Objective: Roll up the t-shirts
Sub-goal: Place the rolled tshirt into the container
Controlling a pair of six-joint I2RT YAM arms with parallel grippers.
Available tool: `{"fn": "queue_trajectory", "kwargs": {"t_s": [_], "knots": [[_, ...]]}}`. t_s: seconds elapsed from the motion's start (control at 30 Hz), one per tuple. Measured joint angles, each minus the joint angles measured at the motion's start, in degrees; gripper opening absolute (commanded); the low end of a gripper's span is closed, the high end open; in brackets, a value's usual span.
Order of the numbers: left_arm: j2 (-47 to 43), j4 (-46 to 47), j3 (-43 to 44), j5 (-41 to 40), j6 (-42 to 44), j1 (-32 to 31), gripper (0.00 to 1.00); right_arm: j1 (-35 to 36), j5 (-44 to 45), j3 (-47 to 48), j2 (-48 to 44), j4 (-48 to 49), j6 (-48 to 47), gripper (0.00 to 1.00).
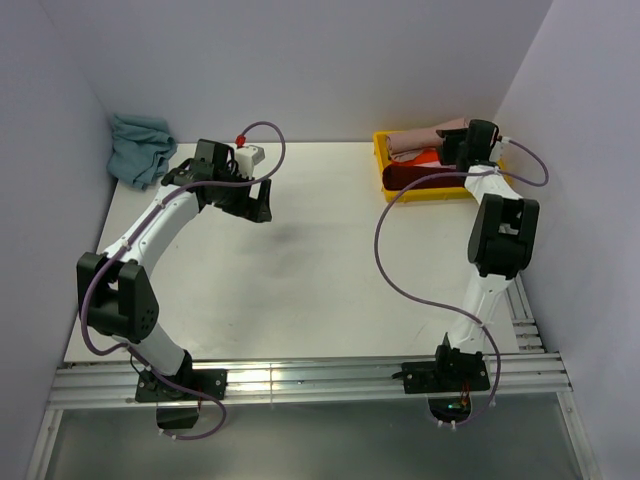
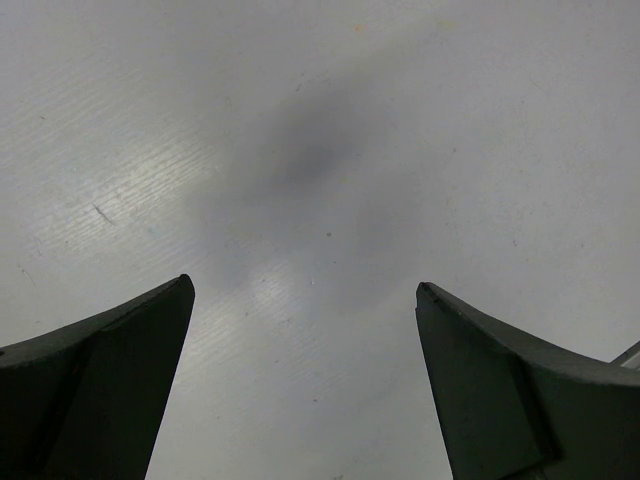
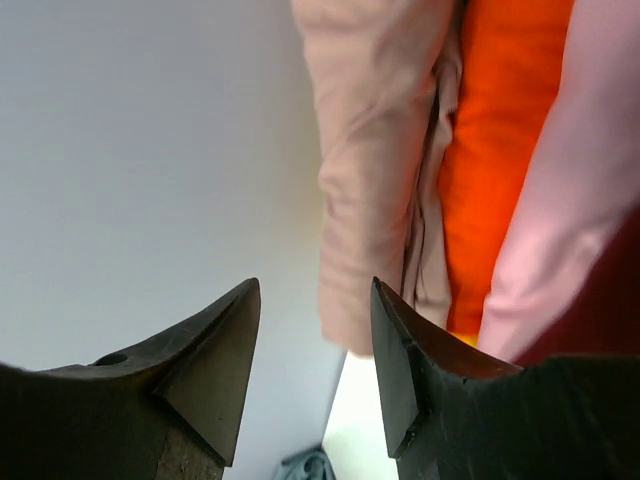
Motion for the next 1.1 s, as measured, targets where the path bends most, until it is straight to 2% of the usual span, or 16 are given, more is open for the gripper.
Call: {"fn": "queue_trajectory", "kwargs": {"t_s": [0.17, 0.37, 0.57, 0.73, 0.97, 1.1], "knots": [[-1.4, 0.57, -0.17, -0.24, 0.15, 0.59, 0.99, 0.76, -1.36, -10.34, -9.6, 1.07, -2.84, 0.58], [-7.58, 3.02, -4.26, -0.35, 0.15, 4.04, 0.99, 5.44, -0.28, -24.59, -26.69, 0.37, -10.71, 0.62], [-13.2, 5.2, -11.32, -1.53, 0.15, 7.41, 0.99, 17.9, 8.33, -38.34, -49.29, -1.7, -23.12, 0.65], [-15.32, 4.96, -13.4, -2.08, 0.17, 7.89, 0.99, 28.02, 14.8, -49.2, -64.43, -2.71, -30.38, 0.67], [-20.81, 4.96, -15.52, -3.19, 0.2, 7.96, 0.99, 31.06, 19.08, -61.11, -80.63, -8.2, -35.12, 0.72], [-22.08, 5.22, -16.39, -3.43, 0.13, 7.98, 0.99, 31.17, 19.65, -62.36, -84.74, -10.49, -37.31, 0.72]]}}
